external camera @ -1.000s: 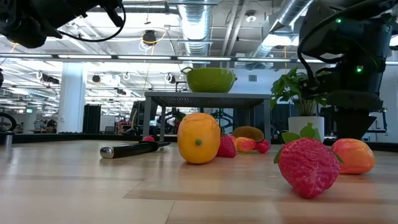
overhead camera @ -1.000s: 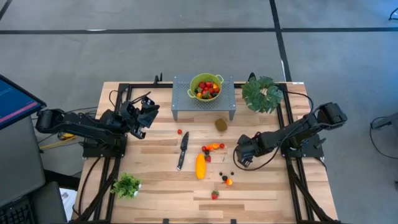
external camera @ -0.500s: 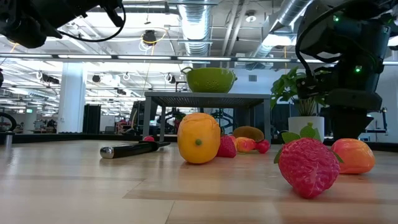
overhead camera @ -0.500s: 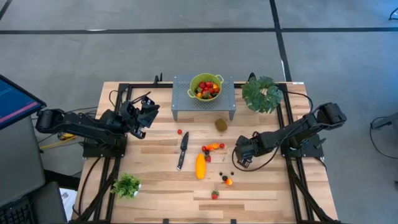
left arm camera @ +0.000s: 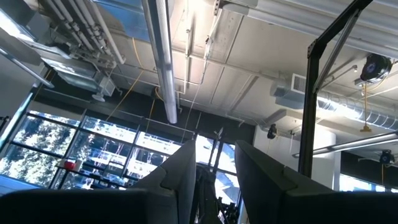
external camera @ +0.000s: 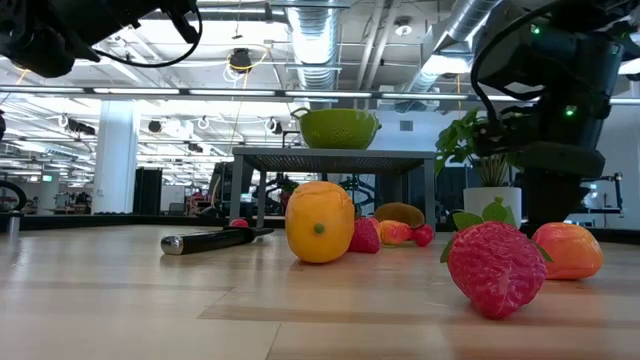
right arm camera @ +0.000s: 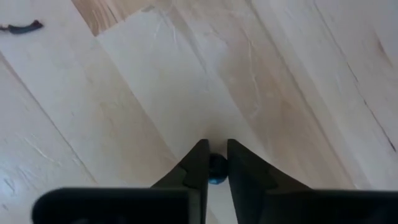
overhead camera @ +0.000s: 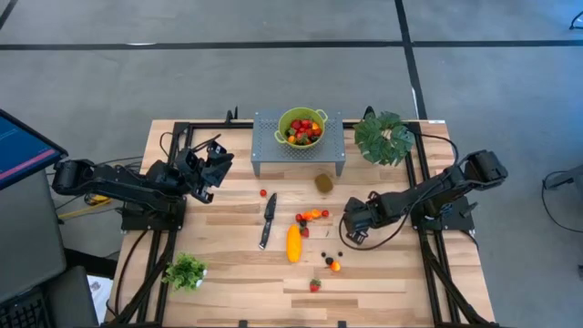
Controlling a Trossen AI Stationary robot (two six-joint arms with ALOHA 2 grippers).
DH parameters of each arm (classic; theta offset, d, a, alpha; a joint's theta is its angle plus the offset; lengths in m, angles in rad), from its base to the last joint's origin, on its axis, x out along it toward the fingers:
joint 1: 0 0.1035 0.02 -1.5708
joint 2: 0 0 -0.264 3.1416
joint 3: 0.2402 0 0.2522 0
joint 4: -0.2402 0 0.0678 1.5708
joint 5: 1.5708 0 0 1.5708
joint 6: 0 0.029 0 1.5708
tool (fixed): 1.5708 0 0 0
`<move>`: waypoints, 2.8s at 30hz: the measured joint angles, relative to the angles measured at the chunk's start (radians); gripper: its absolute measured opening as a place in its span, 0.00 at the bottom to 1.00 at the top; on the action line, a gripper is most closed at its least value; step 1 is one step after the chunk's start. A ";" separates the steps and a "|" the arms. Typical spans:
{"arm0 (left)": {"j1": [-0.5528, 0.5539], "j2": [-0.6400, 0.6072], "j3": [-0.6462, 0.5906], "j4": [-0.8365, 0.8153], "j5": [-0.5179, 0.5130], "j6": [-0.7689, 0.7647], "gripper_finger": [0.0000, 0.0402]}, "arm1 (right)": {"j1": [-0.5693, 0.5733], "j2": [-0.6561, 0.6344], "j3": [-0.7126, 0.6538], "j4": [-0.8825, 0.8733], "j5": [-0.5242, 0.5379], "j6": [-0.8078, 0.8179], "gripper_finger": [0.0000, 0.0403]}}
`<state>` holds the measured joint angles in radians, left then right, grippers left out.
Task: Pick & Place Fruit
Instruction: Put the blueberry into the green strainer bowl on the shelf
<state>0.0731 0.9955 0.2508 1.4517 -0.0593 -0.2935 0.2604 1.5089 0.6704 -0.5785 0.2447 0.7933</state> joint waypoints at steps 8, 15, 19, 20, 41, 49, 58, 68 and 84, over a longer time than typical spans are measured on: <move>0.000 0.000 0.000 0.000 0.002 0.000 0.26 | -0.002 0.002 -0.001 0.005 0.001 -0.007 0.01; 0.000 0.000 0.000 0.000 0.004 0.000 0.26 | -0.022 0.001 -0.001 0.002 -0.006 -0.006 0.07; 0.000 0.000 0.000 0.000 0.003 0.000 0.26 | -0.039 0.000 0.000 -0.005 -0.018 -0.007 0.19; 0.000 0.000 0.000 0.000 0.003 0.000 0.26 | -0.042 0.000 0.000 -0.007 -0.023 -0.007 0.22; 0.000 0.000 0.000 0.000 -0.001 0.000 0.26 | 0.035 -0.001 0.001 -0.072 -0.093 0.131 0.39; 0.000 0.000 0.000 0.000 0.000 0.000 0.26 | 0.041 0.000 0.000 -0.077 -0.090 0.138 0.35; 0.000 0.000 0.000 0.000 0.000 0.000 0.26 | 0.017 0.000 0.000 -0.065 -0.087 0.106 0.32; 0.000 0.000 0.000 0.000 0.003 0.000 0.26 | 0.016 0.000 -0.001 -0.050 -0.075 0.086 0.25; 0.000 0.000 0.000 0.000 0.002 0.000 0.26 | 0.015 0.000 0.000 -0.033 -0.069 0.060 0.11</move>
<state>0.0733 0.9955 0.2508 1.4517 -0.0570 -0.2935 0.2755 1.5085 0.6702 -0.6115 0.1761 0.8534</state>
